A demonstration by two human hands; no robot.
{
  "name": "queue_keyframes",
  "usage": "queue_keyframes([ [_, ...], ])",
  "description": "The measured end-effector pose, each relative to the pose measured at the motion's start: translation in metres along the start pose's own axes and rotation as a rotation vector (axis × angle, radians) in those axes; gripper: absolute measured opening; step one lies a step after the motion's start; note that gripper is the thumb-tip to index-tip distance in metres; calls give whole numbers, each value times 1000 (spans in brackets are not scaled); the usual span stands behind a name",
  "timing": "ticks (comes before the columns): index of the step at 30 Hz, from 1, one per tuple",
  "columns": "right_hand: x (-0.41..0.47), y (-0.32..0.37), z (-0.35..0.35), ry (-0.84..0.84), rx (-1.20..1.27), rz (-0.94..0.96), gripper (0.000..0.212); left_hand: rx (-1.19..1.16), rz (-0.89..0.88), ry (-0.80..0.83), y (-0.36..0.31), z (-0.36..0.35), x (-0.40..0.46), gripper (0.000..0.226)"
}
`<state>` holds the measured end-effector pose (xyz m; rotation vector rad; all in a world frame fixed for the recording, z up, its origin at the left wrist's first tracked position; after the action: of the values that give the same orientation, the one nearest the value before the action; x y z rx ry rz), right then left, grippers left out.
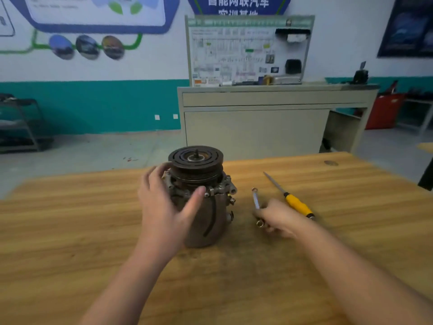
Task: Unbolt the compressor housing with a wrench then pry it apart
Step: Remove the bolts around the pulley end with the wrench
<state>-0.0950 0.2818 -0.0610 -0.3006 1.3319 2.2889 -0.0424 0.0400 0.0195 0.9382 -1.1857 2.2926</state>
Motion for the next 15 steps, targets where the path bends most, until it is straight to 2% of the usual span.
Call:
queue_keyframes([
  [2,-17,9,8,138,529,142,10,54,28,60,8,-21,5,107],
  [4,-42,21,15,208,750,345,9,202,-3,55,15,-36,5,116],
  [7,-78,41,24,241,766,529,19,343,22,-34,20,-48,8,117],
  [9,-93,52,25,190,726,614,19,377,40,-64,15,-52,9,118],
  [13,-103,65,17,54,736,831,6,416,125,-8,-3,-65,8,122],
  [15,-102,68,13,59,829,936,10,432,102,10,-6,-64,6,122],
])
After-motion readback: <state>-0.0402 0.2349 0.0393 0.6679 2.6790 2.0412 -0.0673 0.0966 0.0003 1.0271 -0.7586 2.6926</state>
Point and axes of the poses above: each hand's wrist, its own x-axis towards the middle knuckle, its own z-axis out of the back of the hand, y = z × x, the point moved 3 cm from there along x, towards the middle knuckle, and after that the axes turned 8 degrees about -z, right-handed, at the moved point
